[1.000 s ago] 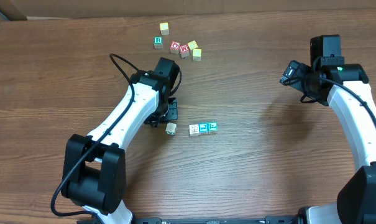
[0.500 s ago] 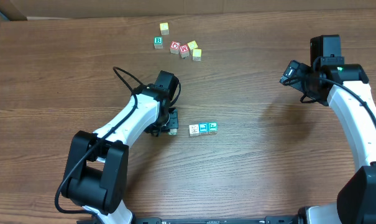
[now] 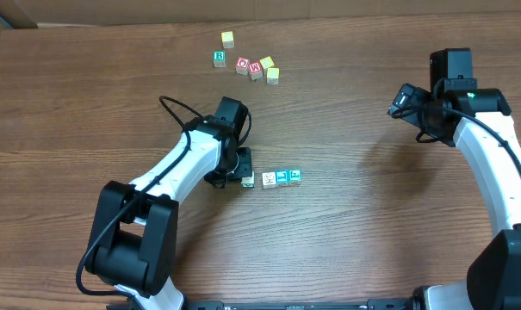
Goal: Flip 4 blocks
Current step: 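Set the red-I block at the row's left end and push it in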
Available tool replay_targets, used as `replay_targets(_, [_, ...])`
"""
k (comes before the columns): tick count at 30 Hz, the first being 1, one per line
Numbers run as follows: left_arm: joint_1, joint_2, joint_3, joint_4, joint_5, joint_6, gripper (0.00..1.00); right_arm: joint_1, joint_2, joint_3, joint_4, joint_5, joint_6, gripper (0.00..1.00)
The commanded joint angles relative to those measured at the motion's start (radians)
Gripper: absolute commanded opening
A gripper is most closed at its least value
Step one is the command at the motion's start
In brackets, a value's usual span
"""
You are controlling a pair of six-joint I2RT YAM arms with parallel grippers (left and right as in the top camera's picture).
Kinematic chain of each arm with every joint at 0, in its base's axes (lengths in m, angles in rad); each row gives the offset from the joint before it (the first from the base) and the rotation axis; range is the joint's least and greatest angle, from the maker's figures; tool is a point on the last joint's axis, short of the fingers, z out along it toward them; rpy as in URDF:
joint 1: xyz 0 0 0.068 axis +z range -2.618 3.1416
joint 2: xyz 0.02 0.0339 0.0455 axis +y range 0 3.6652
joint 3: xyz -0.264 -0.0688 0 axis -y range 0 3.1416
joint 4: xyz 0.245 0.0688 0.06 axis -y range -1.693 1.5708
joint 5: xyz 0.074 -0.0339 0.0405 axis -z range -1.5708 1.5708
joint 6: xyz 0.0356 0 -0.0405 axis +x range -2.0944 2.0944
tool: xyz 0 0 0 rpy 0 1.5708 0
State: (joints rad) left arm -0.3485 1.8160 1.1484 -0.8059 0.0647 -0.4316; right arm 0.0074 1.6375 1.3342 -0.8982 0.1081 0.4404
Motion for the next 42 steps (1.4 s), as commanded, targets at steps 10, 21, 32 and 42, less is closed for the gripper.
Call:
replay_targets(10, [-0.057,0.003,-0.012,-0.009,0.005,0.004,0.04,-0.002,-0.005,0.009,0.006,0.003,-0.003,1.00])
replay_targets(21, [-0.060,0.003,-0.012,0.006,0.015,0.005,0.04,-0.002,-0.005,0.009,0.006,0.003,-0.003,1.00])
replay_targets(32, [-0.060,0.003,-0.012,-0.003,0.067,0.003,0.04,-0.002,-0.005,0.009,0.006,0.003,-0.003,1.00])
replay_targets(42, [-0.044,0.003,0.008,-0.017,0.048,0.010,0.04,-0.002,-0.005,0.009,0.005,0.003,-0.003,1.00])
